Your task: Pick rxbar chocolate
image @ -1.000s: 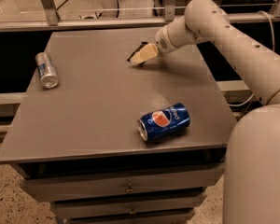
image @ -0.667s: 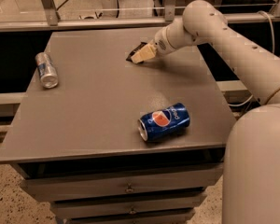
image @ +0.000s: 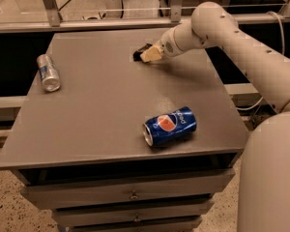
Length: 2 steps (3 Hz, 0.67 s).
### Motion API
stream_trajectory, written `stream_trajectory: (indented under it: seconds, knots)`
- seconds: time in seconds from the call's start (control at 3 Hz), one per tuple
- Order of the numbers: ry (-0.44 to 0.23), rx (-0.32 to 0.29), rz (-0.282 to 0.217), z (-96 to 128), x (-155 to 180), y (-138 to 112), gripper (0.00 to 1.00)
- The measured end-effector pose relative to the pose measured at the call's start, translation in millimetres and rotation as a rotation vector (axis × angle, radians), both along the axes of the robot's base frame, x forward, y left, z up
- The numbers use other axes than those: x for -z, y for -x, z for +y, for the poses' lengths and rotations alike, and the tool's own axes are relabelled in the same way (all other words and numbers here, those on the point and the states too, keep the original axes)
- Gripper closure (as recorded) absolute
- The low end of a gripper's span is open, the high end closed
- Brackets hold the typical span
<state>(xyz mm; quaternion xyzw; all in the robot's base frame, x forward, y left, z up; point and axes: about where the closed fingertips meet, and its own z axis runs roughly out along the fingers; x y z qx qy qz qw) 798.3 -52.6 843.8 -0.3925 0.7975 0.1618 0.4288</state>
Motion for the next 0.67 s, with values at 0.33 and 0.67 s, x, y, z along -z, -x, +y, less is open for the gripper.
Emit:
stream_trajectory:
  seconds: [0.33, 0.67]
  knots:
    - [-0.011, -0.015, -0.043, -2.0, -19.1, 10.6, 1.00]
    - [-0.019, -0.044, -0.094, -4.5, -46.5, 27.2, 1.00]
